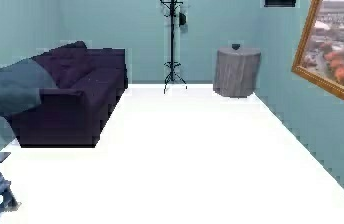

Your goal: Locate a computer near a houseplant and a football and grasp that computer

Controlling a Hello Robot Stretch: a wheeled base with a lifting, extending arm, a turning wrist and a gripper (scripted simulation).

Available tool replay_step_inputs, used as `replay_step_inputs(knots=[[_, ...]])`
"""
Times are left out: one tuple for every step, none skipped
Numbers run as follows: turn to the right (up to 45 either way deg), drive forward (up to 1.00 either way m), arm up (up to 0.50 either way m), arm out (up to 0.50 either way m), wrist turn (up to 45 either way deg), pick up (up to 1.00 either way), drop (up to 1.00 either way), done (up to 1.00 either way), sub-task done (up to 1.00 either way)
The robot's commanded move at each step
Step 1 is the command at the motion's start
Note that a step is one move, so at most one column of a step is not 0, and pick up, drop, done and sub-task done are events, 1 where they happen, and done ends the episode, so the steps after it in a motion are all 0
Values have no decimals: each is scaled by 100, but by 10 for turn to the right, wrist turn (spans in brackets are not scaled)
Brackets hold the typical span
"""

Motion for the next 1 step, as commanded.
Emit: replay_step_inputs(knots=[[-450, 0, 0, 0, 0, 0, 0, 0, 0]])
